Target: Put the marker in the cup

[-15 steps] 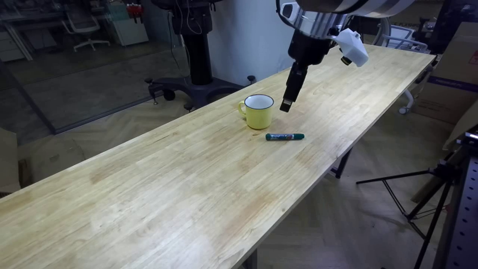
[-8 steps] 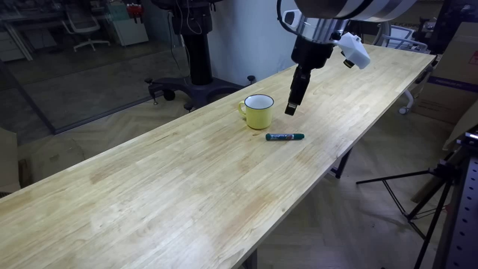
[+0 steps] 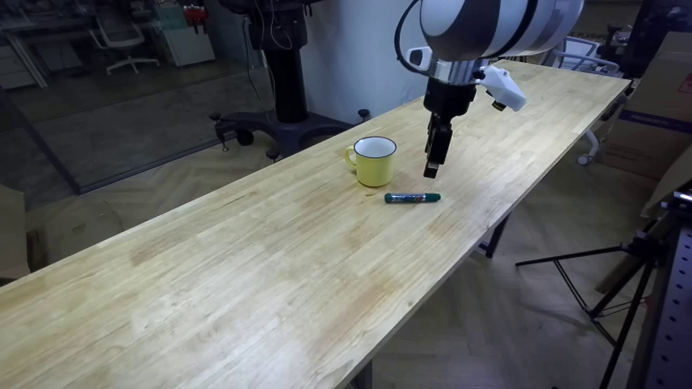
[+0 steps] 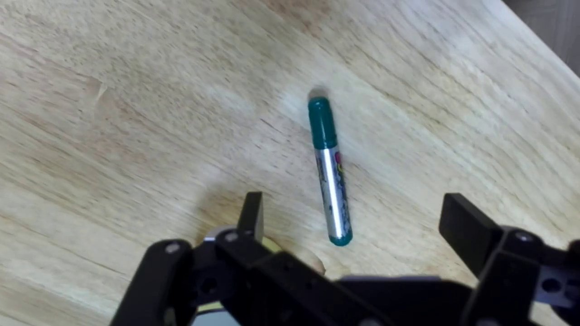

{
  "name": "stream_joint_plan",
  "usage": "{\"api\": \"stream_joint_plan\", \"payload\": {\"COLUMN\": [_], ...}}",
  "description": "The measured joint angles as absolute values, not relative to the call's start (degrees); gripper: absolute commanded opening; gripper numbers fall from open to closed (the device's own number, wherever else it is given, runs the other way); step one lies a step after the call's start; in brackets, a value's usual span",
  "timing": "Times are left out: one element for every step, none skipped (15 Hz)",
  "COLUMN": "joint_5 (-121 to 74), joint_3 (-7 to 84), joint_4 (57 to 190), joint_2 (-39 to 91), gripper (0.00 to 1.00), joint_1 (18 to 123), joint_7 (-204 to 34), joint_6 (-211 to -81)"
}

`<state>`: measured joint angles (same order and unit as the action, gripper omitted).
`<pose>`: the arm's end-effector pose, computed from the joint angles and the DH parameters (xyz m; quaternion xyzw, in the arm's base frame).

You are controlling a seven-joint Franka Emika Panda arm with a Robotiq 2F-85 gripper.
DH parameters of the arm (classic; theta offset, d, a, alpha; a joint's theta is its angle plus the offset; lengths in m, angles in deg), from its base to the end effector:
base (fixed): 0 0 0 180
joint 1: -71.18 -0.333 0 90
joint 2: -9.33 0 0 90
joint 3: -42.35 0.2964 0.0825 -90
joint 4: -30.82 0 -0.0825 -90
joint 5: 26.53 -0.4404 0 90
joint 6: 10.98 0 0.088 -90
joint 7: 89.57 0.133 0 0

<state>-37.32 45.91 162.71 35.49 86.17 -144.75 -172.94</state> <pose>0.5307 -0.1113 0.0584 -0.9568 -0.2851 -0.0529 0.0199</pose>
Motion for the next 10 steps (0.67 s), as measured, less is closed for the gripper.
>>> {"api": "stream_joint_plan", "payload": {"joint_5": [-35.64, -33.87, -31.84, -29.59, -27.40, -25.31, -23.53, -21.88, -20.33, -18.98], "joint_3": [45.66, 45.32, 44.77, 43.96, 43.05, 42.16, 41.44, 40.84, 40.30, 39.93], "joint_4": [161.66, 160.71, 159.90, 159.14, 158.48, 157.80, 157.18, 156.51, 155.84, 155.21], "joint_2": [36.77, 37.93, 39.00, 40.07, 41.09, 42.08, 43.03, 43.94, 44.84, 45.69], "gripper": [1.00, 1.00, 1.00, 1.00, 1.00, 1.00, 1.00, 1.00, 1.00, 1.00], "joint_1": [86.06, 85.74, 85.11, 84.15, 83.02, 81.86, 80.84, 79.95, 79.12, 78.42], "joint_7": [-144.37, -143.65, -142.63, -141.22, -139.73, -138.18, -136.75, -135.41, -134.14, -133.00], "joint_6": [-172.71, -172.68, -172.69, -172.81, -173.02, -173.20, -173.31, -173.37, -173.41, -173.41]}}
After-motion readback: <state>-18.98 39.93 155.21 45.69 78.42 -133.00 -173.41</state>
